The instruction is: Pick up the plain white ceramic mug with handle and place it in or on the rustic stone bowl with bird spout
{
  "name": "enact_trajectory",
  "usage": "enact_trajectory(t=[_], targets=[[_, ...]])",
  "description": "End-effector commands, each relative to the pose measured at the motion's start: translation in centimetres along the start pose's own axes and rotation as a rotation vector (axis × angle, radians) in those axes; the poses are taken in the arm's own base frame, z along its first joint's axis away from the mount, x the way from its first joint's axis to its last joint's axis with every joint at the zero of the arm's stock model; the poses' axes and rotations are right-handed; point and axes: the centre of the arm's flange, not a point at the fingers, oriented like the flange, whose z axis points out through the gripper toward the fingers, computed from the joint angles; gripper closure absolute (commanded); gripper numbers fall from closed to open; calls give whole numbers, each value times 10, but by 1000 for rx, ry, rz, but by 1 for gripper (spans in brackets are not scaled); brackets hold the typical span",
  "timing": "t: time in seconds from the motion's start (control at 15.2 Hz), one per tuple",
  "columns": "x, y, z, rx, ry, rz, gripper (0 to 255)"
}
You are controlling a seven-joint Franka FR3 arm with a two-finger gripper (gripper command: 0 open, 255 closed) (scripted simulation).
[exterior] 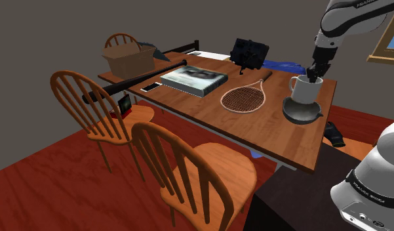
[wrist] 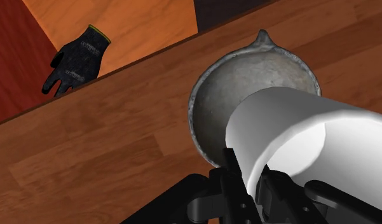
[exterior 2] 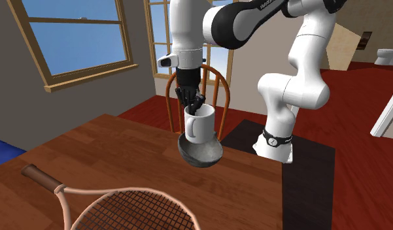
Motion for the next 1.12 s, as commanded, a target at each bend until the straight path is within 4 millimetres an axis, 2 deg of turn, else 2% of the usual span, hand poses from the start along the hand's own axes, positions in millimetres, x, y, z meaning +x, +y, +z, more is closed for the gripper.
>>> enact_trajectory(t=[0.0,0.13,0.66,0.73,1.06], targets=[[0,0,10,0,1,0,255],[0,0,23,0,1,0,255],[0,0,23,0,1,0,255],[0,0,23,0,1,0,0],[0,0,23,0,1,0,0]])
